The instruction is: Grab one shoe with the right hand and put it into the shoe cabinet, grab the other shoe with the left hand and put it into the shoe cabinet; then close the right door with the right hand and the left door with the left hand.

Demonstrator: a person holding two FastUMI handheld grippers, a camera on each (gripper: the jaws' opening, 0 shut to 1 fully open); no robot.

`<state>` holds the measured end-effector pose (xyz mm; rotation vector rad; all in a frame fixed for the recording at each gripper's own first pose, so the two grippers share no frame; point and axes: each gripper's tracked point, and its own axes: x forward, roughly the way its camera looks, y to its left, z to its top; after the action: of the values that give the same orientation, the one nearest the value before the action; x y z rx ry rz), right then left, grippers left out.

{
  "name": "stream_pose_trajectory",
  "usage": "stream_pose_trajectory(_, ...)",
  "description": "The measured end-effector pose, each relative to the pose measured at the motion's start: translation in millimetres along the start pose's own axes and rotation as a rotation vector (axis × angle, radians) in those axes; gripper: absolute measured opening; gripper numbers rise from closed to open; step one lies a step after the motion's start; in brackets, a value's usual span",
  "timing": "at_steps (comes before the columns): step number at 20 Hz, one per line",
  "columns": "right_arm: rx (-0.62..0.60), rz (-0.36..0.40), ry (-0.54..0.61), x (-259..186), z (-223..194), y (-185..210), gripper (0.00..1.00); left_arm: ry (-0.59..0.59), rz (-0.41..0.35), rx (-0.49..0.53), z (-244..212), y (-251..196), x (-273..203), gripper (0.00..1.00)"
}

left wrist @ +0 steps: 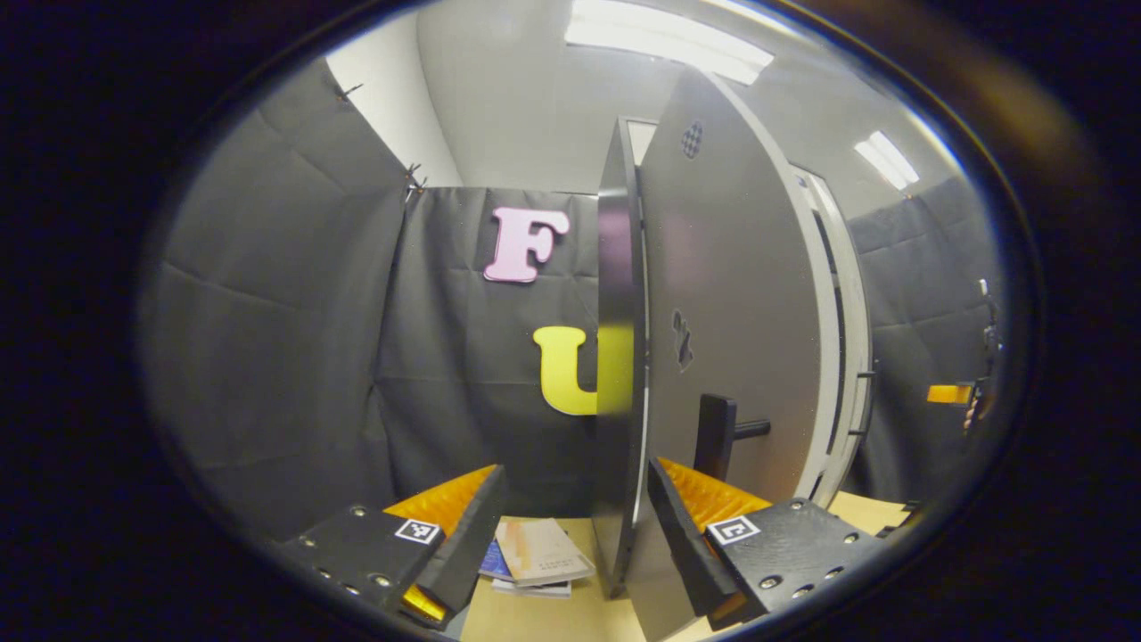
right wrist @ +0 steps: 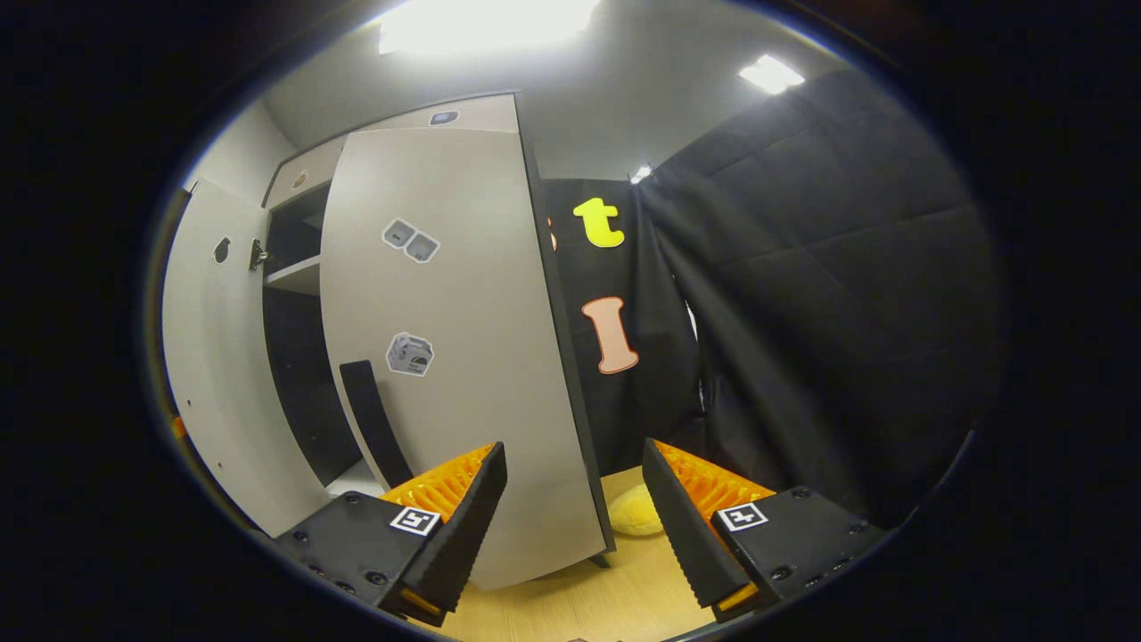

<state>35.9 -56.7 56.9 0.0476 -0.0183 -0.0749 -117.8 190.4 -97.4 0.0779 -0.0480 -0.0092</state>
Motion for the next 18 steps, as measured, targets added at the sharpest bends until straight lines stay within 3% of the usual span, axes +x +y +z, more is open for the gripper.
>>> stream_pose_trajectory(2, 0.005, 0.009, 0.004, 0, -4, 4, 0.97, -0.001, -0.008, 0.042, 7, -7, 0, 0.93)
stream_pose_trajectory(7, 0.012, 0.057, 0.026, -2, -19, 16, 0.97, 0.02, -0.068, -0.007, -1, -41, 6, 0.96)
stream_pose_trajectory(11, 0.01, 0.079, 0.049, 4, -29, 12, 0.97, 0.016, -0.079, 0.042, 6, -80, 7, 0.93)
stream_pose_trajectory(16, 0.022, 0.103, 0.074, 18, -34, -1, 0.97, 0.055, -0.126, 0.004, -13, -132, 21, 0.96)
stream_pose_trajectory(18, -0.016, 0.087, 0.065, 26, -29, -12, 0.97, 0.057, -0.128, -0.008, -15, -155, 27, 0.89)
